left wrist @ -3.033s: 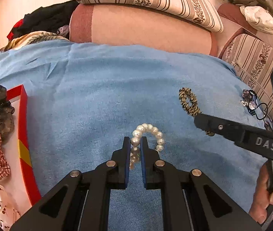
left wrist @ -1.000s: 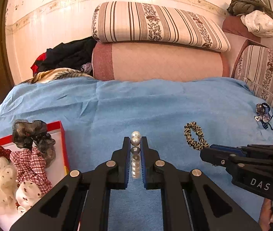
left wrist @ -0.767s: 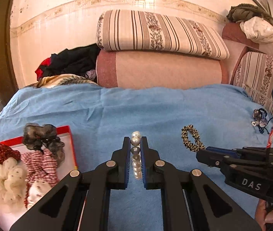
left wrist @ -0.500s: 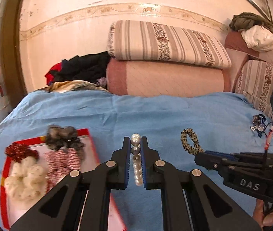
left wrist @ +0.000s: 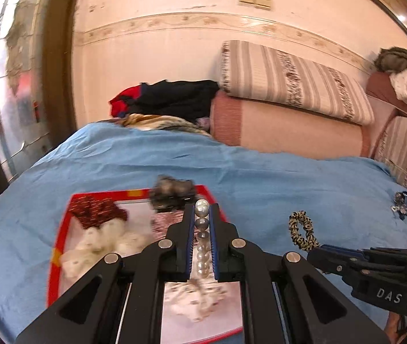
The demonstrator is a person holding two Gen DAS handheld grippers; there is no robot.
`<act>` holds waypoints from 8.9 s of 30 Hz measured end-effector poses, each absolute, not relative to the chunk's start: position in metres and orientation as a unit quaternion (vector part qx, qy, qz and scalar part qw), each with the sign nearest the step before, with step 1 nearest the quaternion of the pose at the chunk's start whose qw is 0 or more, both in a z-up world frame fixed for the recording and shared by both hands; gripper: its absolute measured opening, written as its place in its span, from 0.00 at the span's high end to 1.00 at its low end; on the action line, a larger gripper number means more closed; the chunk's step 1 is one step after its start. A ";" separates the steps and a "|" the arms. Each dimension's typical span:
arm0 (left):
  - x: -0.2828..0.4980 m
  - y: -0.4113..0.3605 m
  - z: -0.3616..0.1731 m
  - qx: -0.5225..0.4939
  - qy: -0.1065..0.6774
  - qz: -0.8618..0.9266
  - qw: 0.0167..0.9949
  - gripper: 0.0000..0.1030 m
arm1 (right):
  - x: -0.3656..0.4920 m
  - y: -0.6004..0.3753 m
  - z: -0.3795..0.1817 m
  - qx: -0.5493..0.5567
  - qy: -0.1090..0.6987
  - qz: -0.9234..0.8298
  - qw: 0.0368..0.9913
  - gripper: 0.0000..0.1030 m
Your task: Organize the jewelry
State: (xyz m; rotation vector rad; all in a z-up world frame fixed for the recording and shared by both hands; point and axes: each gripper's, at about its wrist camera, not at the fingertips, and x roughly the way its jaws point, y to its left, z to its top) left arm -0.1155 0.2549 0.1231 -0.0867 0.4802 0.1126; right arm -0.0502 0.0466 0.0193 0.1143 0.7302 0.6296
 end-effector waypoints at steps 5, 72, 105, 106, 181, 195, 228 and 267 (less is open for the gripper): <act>-0.122 0.282 0.117 -0.053 0.247 0.079 0.964 0.91 | -0.059 0.081 0.013 0.033 0.360 0.321 0.876 0.82; -0.111 0.337 0.047 -0.073 0.370 0.147 0.914 0.91 | -0.051 0.166 -0.044 -0.044 0.409 0.314 0.856 0.78; -0.116 0.336 0.047 -0.081 0.368 0.143 0.915 0.63 | -0.063 0.159 -0.034 -0.042 0.403 0.324 0.855 0.67; -0.117 0.336 0.047 -0.079 0.368 0.144 0.915 0.62 | -0.064 0.158 -0.033 -0.042 0.403 0.324 0.855 0.67; -0.311 0.222 0.135 -0.023 0.216 0.296 0.930 0.00 | -0.215 0.011 0.054 -0.091 0.266 0.260 0.924 0.10; -0.275 0.237 0.091 -0.009 0.336 0.292 0.895 0.00 | -0.214 0.016 0.027 -0.138 0.267 0.248 0.921 0.10; -0.272 0.235 0.086 0.005 0.339 0.296 0.893 0.00 | -0.207 0.029 0.006 -0.175 0.276 0.233 0.916 0.10; -0.276 0.232 0.095 0.009 0.334 0.298 0.894 0.00 | -0.207 0.034 -0.002 -0.183 0.284 0.235 0.911 0.10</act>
